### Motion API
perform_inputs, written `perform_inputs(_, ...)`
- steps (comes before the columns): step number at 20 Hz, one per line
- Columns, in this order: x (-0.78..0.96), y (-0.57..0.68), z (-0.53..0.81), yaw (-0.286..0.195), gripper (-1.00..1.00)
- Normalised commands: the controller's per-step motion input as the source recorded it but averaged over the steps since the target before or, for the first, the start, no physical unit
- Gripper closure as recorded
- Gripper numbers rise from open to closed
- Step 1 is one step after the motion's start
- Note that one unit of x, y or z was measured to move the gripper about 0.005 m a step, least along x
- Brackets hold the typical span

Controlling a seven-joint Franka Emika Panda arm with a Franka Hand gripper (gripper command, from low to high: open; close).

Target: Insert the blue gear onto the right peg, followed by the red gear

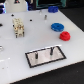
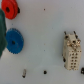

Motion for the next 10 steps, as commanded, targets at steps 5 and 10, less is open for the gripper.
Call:
perform_inputs(5, -0.47, 0.7, 0.0, 0.0, -1.0)
perform_inputs(10, -0.44, 0.7, -0.08, 0.0, -1.0)
